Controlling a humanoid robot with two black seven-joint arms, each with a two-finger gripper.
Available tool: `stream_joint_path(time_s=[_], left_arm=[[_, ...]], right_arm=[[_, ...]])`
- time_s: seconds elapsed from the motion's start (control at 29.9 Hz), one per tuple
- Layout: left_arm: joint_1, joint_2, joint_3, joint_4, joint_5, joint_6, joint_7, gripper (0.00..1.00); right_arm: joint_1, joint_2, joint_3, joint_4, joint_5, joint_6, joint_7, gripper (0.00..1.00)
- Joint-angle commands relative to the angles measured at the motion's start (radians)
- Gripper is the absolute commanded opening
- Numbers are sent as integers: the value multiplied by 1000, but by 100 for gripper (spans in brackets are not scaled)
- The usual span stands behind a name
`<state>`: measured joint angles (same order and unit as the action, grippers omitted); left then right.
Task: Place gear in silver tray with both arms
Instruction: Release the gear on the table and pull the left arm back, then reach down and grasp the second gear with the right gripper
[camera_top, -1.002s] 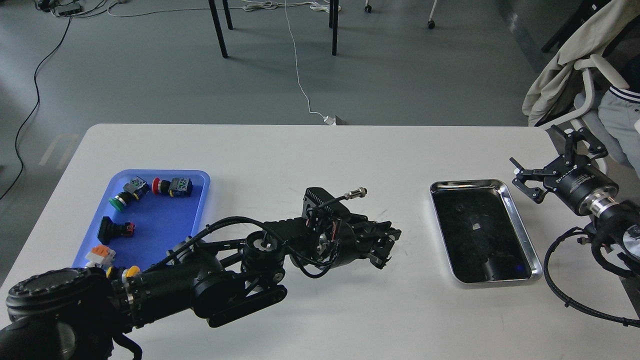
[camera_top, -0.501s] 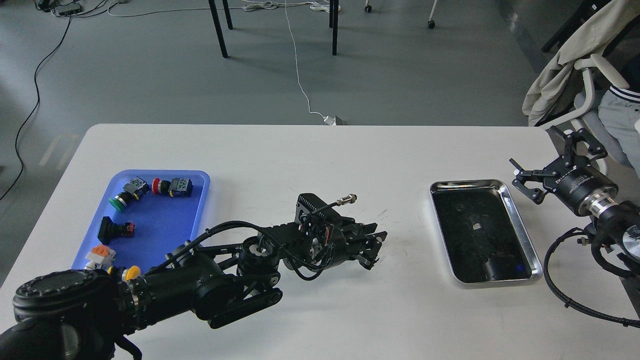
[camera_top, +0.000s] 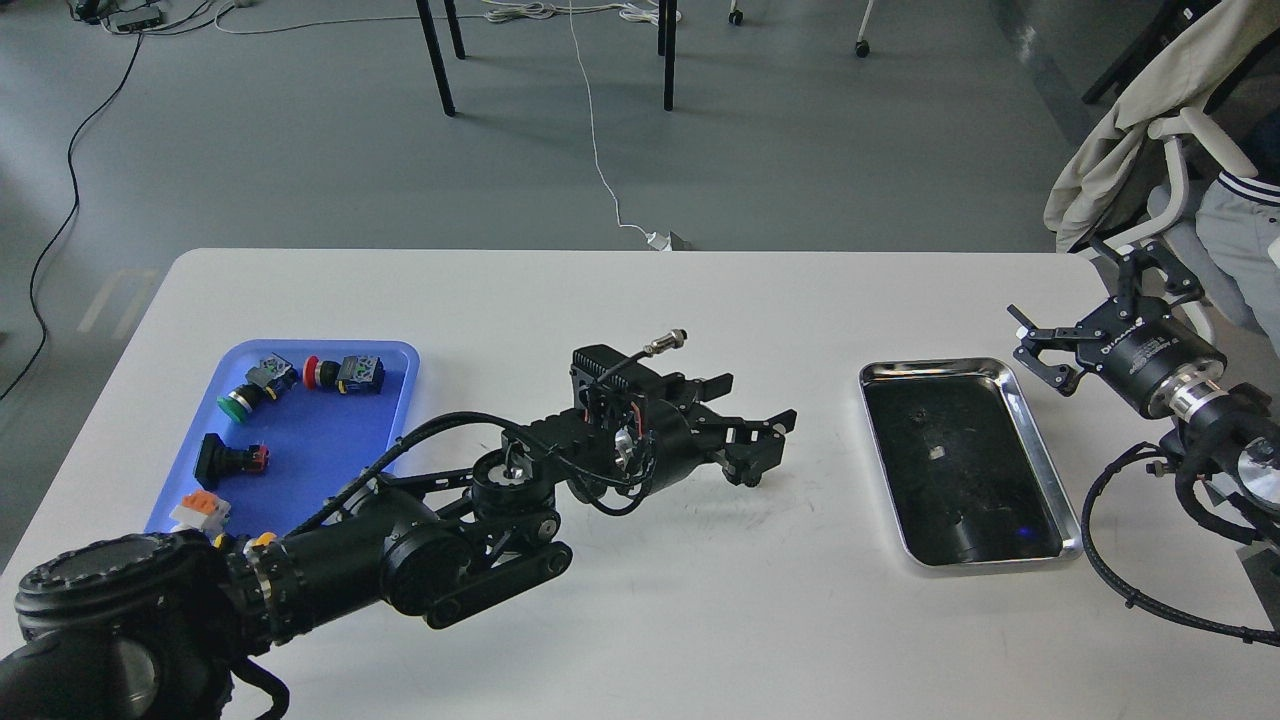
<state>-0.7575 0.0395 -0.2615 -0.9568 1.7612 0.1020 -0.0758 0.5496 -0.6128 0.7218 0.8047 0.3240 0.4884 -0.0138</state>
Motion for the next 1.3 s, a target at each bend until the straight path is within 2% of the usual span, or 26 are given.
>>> stream_joint_path(time_s=[0.0, 0.17, 0.23, 0.27, 0.4, 0.5, 0.67, 0.74, 0.84, 1.04, 1.27], left_arm=[[-2, 101, -67, -11, -159, 36, 4, 98], [18, 193, -191, -60, -392, 140, 8, 98], [39, 223, -258, -68, -474, 165, 10, 98], [50, 235, -296, -68, -515, 168, 11, 98], [78, 318, -410, -68, -708, 156, 13, 98], [83, 402, -415, -68, -900, 134, 7, 98], [93, 517, -415, -65, -1169, 78, -2, 98], [107, 542, -415, -65, -1198, 71, -19, 98], [118, 556, -418, -65, -1201, 73, -53, 98], [119, 553, -423, -68, -1201, 76, -58, 98], [119, 554, -420, -68, -1192, 79, -64, 98]], right_arm=[[35, -8, -2, 86, -130, 0, -3, 99], [76, -50, -4, 244, -285, 0, -8, 99], [95, -53, -5, 312, -382, -36, -14, 99], [101, -59, -5, 342, -429, -43, -23, 99], [110, -117, -28, 494, -710, -34, -110, 99], [197, -124, -138, 562, -899, -21, -124, 99], [553, -87, -593, 562, -967, -10, -124, 99], [692, -14, -770, 551, -970, -10, -127, 99], [818, 80, -938, 532, -971, -8, -143, 99], [904, 238, -1091, 449, -985, 0, -179, 99], [949, 340, -1179, 386, -982, 0, -178, 99]])
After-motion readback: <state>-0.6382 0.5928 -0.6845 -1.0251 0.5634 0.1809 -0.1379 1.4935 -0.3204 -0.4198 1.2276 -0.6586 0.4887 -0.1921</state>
